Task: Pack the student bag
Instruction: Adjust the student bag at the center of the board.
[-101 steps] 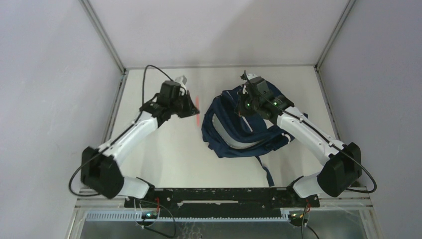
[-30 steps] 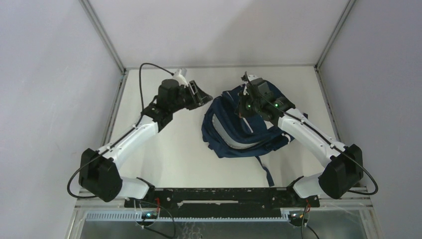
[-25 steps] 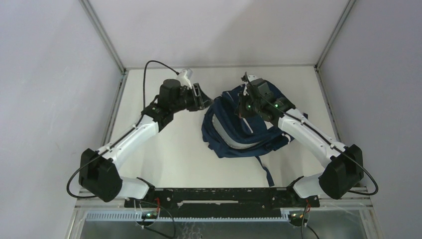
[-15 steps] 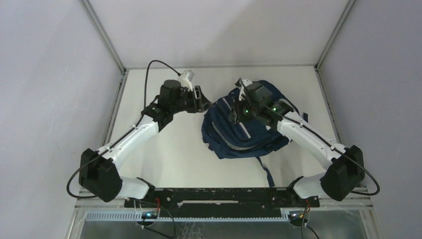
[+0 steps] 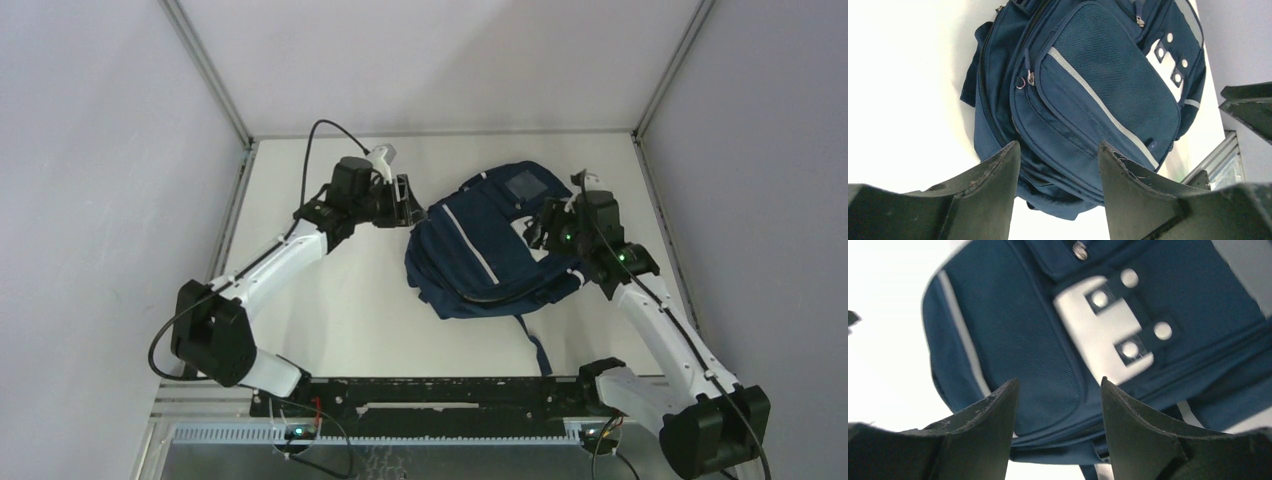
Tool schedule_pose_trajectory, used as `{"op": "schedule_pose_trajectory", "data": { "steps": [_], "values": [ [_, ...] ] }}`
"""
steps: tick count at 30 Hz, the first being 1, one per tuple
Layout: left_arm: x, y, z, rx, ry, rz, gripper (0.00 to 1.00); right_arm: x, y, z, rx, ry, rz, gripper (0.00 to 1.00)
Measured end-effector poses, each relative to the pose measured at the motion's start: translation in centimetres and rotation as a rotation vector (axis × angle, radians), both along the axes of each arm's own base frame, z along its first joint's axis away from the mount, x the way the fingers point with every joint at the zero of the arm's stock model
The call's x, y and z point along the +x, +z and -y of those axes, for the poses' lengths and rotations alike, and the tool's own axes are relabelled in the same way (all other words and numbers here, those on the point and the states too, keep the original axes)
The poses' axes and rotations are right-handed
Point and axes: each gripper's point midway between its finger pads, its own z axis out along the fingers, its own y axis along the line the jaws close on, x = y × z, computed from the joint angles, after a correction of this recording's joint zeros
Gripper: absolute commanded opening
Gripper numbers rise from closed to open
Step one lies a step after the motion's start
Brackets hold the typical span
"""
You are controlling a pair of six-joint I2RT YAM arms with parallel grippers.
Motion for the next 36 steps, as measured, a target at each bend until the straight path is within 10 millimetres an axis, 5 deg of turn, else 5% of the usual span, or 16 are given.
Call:
{"op": "schedule_pose_trajectory", "data": {
  "steps": [9,16,28,36],
  "values": [
    [0.8,-2.0,-1.8,0.132,0.075,-0.002,0.64,-4.3,-8.5,5.0,0.146,-0.258,-0.171,0.64],
    [1.9,-6.9,-3.1,0.209,0.122,-0.119,0.63,-4.1,-8.9,3.8,0.222,-0.24,-0.2,0.63],
    [1.3,-10.6,-1.2,0.114,0.087,-0.225,0.47,-3.8,-9.7,2.5,0.269,-0.188,-0.208,0.63],
    [1.3,-10.6,-0.4,0.068,0.08,-0.235,0.33,-3.6,-10.2,2.0,0.24,-0.178,-0.201,0.61]
  ]
}}
